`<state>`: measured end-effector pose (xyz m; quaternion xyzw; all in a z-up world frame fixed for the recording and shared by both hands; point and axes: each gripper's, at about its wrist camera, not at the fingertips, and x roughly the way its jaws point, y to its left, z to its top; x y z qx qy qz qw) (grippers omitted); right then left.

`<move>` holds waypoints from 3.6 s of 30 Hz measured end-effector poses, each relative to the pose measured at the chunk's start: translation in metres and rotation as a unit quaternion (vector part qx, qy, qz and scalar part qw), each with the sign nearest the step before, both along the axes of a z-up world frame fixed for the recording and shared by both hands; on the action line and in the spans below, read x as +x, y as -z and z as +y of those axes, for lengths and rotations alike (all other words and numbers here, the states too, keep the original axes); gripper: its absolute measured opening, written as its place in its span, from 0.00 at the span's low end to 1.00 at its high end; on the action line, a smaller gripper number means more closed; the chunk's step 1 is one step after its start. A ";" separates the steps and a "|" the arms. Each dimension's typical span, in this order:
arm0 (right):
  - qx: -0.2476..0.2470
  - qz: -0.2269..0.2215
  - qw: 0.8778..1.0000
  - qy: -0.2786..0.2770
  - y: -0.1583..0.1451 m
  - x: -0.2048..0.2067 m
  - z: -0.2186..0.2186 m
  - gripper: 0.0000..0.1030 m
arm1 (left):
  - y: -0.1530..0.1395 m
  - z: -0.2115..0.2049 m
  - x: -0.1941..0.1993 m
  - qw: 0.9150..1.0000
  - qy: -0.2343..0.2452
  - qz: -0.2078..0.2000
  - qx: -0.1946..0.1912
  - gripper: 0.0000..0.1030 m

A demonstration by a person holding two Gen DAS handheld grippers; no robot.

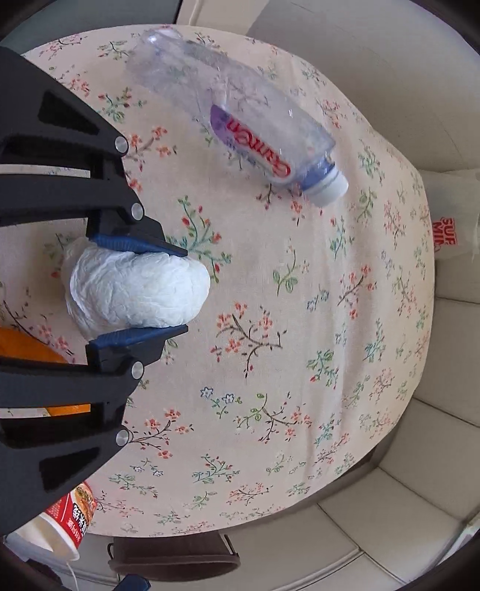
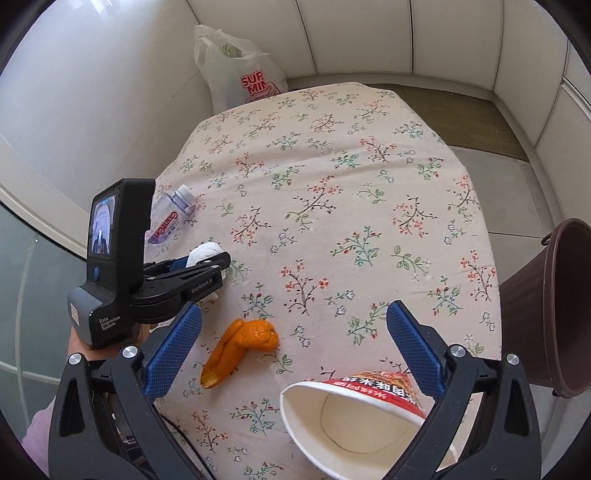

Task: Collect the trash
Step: 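Grasp the white tissue ball with the left tool while the right tool grasps the orange peel, then lift the tissue ball and orange peel and carry both over the brown bin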

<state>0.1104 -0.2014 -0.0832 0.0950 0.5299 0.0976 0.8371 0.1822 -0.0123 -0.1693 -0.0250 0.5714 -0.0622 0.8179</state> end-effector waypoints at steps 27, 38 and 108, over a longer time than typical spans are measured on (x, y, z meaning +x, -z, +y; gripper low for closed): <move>-0.057 0.121 0.991 -0.028 0.093 0.005 0.112 0.38 | -0.103 0.084 -0.045 0.994 -0.038 -0.101 -0.033 0.34; -0.010 0.059 0.996 -0.072 0.056 -0.005 0.115 0.18 | -0.112 0.083 -0.047 0.992 -0.042 -0.116 -0.040 0.34; -0.123 -0.269 0.896 0.331 -0.111 -0.121 -0.246 0.19 | -0.191 -0.232 -0.093 0.944 0.141 -0.214 -0.208 0.35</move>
